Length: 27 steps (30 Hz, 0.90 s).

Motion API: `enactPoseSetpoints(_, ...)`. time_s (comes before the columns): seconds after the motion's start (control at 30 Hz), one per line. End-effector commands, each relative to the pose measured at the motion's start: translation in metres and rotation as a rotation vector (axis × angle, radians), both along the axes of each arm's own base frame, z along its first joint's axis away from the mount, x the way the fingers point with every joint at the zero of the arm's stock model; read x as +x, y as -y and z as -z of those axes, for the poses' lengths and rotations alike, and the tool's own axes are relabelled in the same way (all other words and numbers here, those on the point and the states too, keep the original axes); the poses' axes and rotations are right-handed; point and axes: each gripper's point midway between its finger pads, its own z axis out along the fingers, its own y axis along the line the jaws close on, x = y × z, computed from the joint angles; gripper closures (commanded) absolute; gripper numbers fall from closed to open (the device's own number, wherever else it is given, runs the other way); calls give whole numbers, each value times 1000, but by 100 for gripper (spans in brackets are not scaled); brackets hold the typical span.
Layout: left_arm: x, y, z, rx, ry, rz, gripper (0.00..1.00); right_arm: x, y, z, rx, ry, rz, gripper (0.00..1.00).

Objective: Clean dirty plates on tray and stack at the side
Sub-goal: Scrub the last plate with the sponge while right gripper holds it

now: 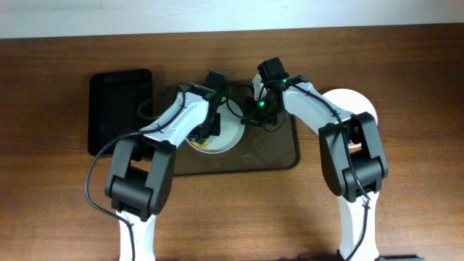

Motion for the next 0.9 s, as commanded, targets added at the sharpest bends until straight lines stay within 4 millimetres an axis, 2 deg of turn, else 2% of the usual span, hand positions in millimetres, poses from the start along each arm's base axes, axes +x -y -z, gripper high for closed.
enactPoseSetpoints(0.0,-32,28,46,-224,-199,-27,99,-1,1,0,6,-2,-4,96)
enactPoseSetpoints(0.17,12,0,54,-197,-54,-85,99,-1,4,2,-14,-6,1,96)
enactPoseSetpoints(0.3,45,-34,52,-31,103,-115,99,-2,4,3,-15,-8,0,96)
enactPoseSetpoints(0.37,34,-31,54,-49,52,-108,99,-2,4,3,-14,-8,0,96)
enactPoseSetpoints(0.43,1,-15,56,-181,-114,-81,100,-2,4,3,-15,-8,0,96)
enactPoseSetpoints(0.5,-30,-13,50,-250,-269,-116,100,-2,4,3,-15,-7,0,96)
enactPoseSetpoints(0.53,-43,-6,46,-307,-333,-119,99,-2,4,2,-14,-6,0,96)
enactPoseSetpoints(0.57,-46,-2,44,-331,-351,-101,100,-1,4,2,-14,-5,0,96)
enactPoseSetpoints(0.7,-42,7,42,-386,-335,-69,99,-2,4,2,-15,-8,0,96)
enactPoseSetpoints(0.87,20,-2,50,-308,-64,-41,99,-2,4,3,-15,-7,0,96)
